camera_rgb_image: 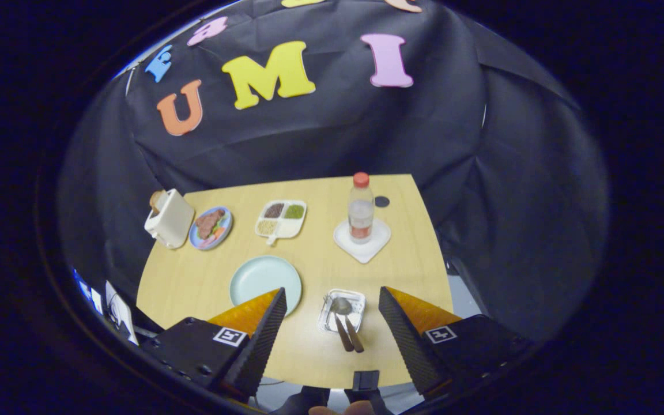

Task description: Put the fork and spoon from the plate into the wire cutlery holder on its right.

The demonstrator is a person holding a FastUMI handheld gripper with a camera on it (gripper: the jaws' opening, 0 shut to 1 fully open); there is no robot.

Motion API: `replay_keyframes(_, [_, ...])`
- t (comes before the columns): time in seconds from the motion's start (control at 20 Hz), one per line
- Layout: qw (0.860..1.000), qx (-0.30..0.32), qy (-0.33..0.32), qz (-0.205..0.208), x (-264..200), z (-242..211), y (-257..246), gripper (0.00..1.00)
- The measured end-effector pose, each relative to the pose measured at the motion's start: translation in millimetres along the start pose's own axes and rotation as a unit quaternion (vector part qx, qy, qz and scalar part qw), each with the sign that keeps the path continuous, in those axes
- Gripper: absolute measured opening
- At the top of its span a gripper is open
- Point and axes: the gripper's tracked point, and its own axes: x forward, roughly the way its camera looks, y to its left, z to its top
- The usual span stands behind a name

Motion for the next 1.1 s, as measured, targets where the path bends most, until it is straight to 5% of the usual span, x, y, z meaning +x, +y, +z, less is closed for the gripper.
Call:
replay_keyframes(0.45, [0.972,-0.036,-0.231,0.031,-78.1,92.4,52.9,0.96])
replay_keyframes(0.7, [0.957,-0.007,-0.288,0.027,-94.3,97.8,68.1,0.96])
replay_keyframes(1.1, [0.953,0.009,-0.301,0.015,-102.1,85.9,104.0,0.96])
